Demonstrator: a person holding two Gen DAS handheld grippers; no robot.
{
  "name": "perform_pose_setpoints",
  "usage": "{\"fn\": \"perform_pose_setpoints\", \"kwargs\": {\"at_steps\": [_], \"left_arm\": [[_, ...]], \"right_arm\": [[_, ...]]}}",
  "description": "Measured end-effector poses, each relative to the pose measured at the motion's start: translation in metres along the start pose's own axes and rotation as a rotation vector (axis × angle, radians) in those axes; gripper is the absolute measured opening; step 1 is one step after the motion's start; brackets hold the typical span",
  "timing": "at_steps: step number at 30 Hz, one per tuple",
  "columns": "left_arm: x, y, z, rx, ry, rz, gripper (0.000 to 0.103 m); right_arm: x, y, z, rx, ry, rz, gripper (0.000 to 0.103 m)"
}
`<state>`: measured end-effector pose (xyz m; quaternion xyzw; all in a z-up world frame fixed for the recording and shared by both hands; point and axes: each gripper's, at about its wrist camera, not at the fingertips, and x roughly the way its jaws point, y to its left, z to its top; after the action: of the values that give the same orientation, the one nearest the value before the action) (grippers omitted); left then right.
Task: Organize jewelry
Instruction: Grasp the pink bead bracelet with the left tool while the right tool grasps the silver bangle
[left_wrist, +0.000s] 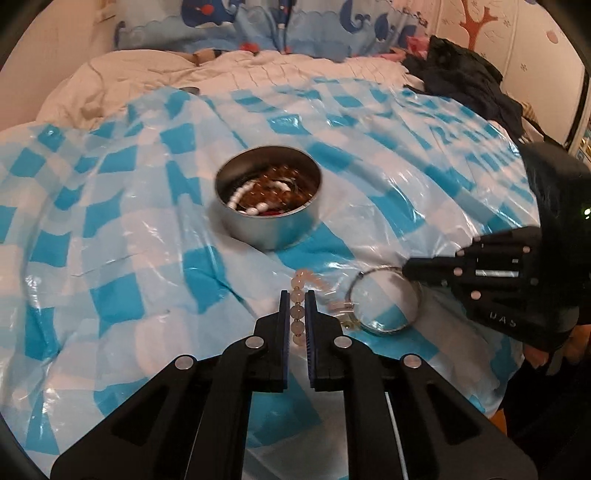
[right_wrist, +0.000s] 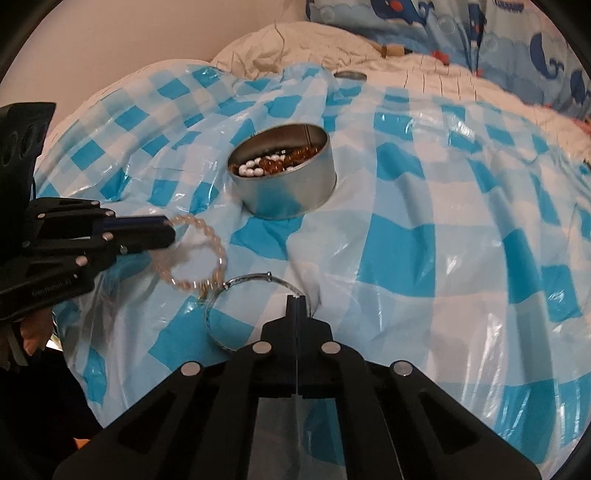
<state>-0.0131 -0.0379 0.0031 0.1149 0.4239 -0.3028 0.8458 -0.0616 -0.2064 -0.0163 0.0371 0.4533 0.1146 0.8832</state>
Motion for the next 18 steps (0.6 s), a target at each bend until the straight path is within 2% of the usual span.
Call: {"fn": "perform_pose_setpoints", "kwargs": {"at_steps": [13,14,15,16,17,18], "left_arm": [[0.0077,-0.0024,-0.0015,0.018,0.026,0.022,0.007],[0.0078,-0.0024,-0.0015,0.019,0.027,0.022,0.007],[0.0078,-0.0024,-0.0015,0.02,0.027,0.021,0.007],[0.0081,-0.0025,-0.0016,0.021,0.028,0.021,0.007],[0.0087,-0.0029,-0.002,0.022,0.029,0.021,0.007],[0.0093,-0.0033,-0.0019,0.023,0.03,0.02,0.007]], "right_arm": [[-0.0001,0.0025,-0.002,-0.008,0.01,-0.022,0.001],[-0.0007,0.003,-0.0018,-0.011,0.007,-0.023,0.007],[-0.0023,0.0029,-0.0019,-0.009,-0.001,-0.03,0.037],[-0.0052,0.0017,-0.002,0.003,-0.017,-0.051,0.056],[-0.0073,0.0004,-0.002,0.015,-0.03,-0.059,0.065],[-0.0069,0.0006,-0.0016,0.015,-0.024,-0.047,0.06]]}}
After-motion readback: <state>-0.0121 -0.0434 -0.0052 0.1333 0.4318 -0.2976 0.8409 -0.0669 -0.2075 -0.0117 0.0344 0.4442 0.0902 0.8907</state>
